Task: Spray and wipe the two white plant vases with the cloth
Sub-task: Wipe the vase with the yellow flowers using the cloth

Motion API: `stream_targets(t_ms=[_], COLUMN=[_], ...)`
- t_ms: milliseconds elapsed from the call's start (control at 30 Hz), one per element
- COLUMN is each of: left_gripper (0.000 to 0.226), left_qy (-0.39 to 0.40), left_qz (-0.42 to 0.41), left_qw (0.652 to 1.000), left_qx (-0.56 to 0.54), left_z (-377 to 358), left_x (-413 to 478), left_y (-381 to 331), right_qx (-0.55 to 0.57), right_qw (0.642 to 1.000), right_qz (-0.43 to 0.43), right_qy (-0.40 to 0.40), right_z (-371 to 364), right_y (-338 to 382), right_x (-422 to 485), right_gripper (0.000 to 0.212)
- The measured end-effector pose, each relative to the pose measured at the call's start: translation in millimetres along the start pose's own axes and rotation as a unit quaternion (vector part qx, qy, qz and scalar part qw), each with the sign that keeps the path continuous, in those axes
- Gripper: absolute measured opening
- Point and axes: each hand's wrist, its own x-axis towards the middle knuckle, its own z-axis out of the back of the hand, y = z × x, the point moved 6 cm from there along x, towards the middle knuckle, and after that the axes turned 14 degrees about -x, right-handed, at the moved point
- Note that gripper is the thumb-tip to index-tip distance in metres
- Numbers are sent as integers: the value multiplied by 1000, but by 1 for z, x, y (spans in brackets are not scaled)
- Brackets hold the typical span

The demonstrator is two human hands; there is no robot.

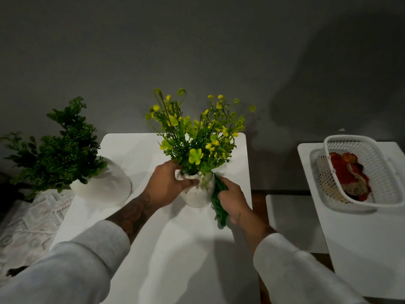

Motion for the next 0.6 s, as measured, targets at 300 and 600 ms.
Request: stream_targets(t_ms=[300, 600], left_gripper=[40, 37], left_qy=[-20, -15], left_qz=[-4, 1], left_qw=[1000, 1000], left_qx=[-9, 7], left_z=[1, -1], left_x=[-3, -3], left_y=[2, 0], right_qx=[-68, -24], right_qw=[991, 986], right_qz=[95, 132], right_qy=[-63, -102], right_z=[6, -6], right_y=[39, 22], right_x=[-21, -44], right_gripper=[56, 71])
